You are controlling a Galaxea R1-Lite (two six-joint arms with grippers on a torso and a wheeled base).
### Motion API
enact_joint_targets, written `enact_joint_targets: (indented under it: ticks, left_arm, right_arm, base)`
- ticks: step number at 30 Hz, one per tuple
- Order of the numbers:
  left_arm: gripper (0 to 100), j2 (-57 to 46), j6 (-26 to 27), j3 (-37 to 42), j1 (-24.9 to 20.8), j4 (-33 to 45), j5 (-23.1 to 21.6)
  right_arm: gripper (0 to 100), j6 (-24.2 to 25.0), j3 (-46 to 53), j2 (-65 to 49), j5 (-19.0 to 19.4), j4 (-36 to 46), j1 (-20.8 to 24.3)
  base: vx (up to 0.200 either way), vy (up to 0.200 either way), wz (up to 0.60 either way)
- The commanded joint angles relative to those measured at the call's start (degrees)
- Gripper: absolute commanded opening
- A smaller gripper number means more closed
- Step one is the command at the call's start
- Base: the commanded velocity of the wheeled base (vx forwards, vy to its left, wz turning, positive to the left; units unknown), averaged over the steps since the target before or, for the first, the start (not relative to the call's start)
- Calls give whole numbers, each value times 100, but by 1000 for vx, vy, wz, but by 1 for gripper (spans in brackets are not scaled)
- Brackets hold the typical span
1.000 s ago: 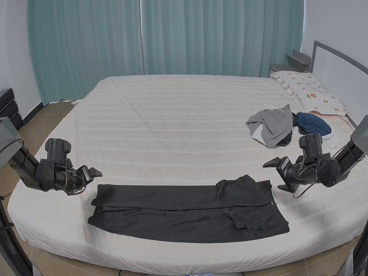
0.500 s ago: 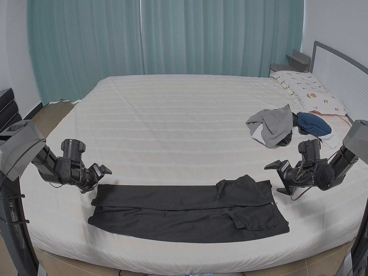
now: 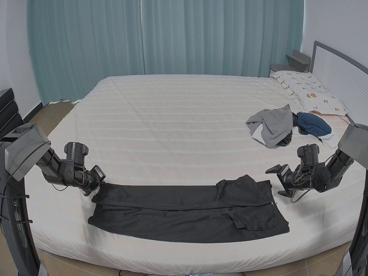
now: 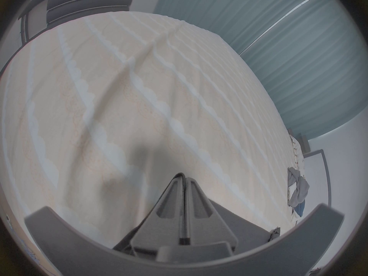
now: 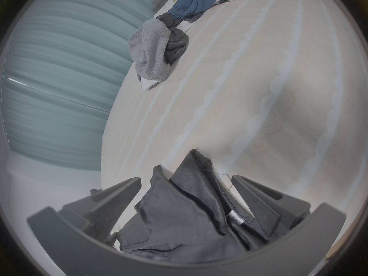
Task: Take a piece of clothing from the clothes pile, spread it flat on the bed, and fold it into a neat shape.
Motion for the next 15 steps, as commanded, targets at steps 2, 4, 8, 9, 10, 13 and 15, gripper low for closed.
enact_joint_targets:
  ticks: [2,4,8,9,10,13,15]
  left_arm:
    - [0,37,-14,-63,71,-6,8]
    - [0,37,-14,-81,80,3,8]
    - [0,63,-5,-81,80,3,25]
    - [0,63,-5,-81,80,3,25]
    - [0,63,-5,-81,80,3,25]
    - [0,63,-5,-72,71,3,25]
    - [0,63,4,-72,71,3,25]
  right_arm:
    - [100,-37,-119,235,1,-2,15]
    - [100,-37,-190,287,1,-11,6]
    - [100,-46,-374,454,1,-11,24]
    - [100,-46,-374,454,1,-11,24]
    - [100,-46,-374,454,1,-11,24]
    - [0,-107,-506,604,-8,-11,50]
    - [0,-107,-506,604,-8,-11,68]
  base:
    - [0,0,0]
    - [0,0,0]
    - [0,0,0]
    - [0,0,0]
    - [0,0,0]
    - [0,0,0]
    - [0,0,0]
